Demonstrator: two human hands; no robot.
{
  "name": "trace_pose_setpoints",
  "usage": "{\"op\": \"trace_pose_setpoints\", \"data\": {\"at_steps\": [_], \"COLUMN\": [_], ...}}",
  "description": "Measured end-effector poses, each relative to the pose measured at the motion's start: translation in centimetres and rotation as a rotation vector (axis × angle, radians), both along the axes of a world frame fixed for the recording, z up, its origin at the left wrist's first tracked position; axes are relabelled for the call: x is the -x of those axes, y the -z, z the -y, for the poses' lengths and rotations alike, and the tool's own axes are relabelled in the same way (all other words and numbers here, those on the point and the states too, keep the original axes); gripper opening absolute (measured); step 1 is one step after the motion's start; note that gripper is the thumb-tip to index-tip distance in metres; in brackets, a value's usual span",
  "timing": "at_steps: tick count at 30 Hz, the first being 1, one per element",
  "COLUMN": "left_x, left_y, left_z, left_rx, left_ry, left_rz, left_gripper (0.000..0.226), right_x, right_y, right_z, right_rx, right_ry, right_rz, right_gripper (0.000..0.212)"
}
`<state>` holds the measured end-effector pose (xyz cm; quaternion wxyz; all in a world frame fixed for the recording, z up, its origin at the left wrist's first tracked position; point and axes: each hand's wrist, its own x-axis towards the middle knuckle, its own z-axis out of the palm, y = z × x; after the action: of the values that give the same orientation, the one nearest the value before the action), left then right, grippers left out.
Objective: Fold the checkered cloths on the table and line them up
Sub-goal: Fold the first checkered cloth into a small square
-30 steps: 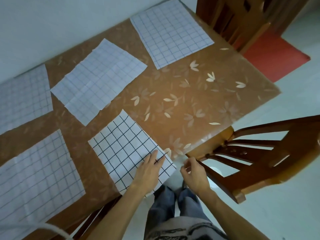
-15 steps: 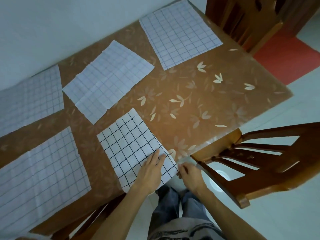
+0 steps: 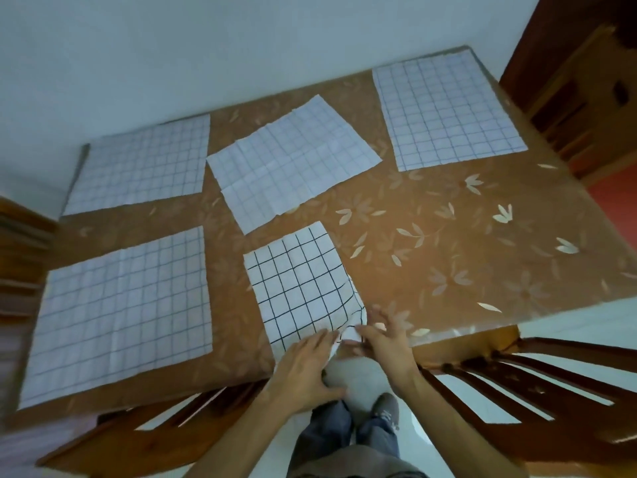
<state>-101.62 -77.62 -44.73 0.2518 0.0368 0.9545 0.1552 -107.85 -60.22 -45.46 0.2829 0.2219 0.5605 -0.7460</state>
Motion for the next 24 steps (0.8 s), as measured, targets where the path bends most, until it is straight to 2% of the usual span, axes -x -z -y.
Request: {"op": "trace_pose_setpoints", "data": {"at_steps": [3,6,8,9,11,13,16,19,20,22,23,24], "left_x": [0.1,0.6,1.0,1.2,1.7,2.1,2.4,2.8,3.0,3.5,3.7,3.9], "left_y": [-0.1,-0.9,-1.5,-1.8,-2.3,-2.6,-2.8,-3.4,-3.5,-3.2,-2.9,-2.8], "left_z": [2.0,4.1,5.5,6.2,7.4,8.6,10.2,11.7,12.3,13.6,14.3,14.9], "left_rx": [-0.039,-0.154,-0.206,-0.230,-0.257,-0.269,-0.307,-0.357,-0.380,-0.477,-0.546,-0.615], "left_ry": [-0.158,-0.305,-0.333,-0.330,-0.288,-0.252,-0.243,-0.285,-0.302,-0.400,-0.467,-0.540], "left_rz": [-0.090,-0.156,-0.144,-0.126,-0.087,-0.050,0.039,0.107,0.109,0.094,0.089,0.082], "left_gripper": [0.057,0.030,0.026,0.025,0.027,0.031,0.037,0.060,0.056,0.026,0.014,0.015], "right_x": [1.0,2.2,3.0,3.4,4.5,5.5,7.1,8.6,8.8,9.2,9.4,9.6], "right_y": [-1.9,-3.7,-3.9,-3.5,-2.7,-2.2,-1.8,-1.2,-1.1,-0.9,-0.7,-0.4], "right_z": [0.3,0.2,-0.1,-0.4,-0.8,-0.6,0.9,2.6,3.0,3.7,3.9,4.0], "right_rx": [-0.015,0.003,-0.052,-0.146,-0.490,-0.797,-0.893,-0.952,-0.952,-0.909,-0.867,-0.827], "right_ry": [-0.068,-0.135,-0.227,-0.296,-0.515,-0.756,-0.983,-1.132,-1.102,-0.985,-0.928,-0.879], "right_rz": [-0.079,-0.140,-0.170,-0.221,-0.450,-0.681,-0.813,-0.810,-0.762,-0.625,-0.574,-0.538], "right_gripper": [0.047,0.036,0.036,0.038,0.041,0.057,0.065,0.041,0.031,0.014,0.012,0.012]}}
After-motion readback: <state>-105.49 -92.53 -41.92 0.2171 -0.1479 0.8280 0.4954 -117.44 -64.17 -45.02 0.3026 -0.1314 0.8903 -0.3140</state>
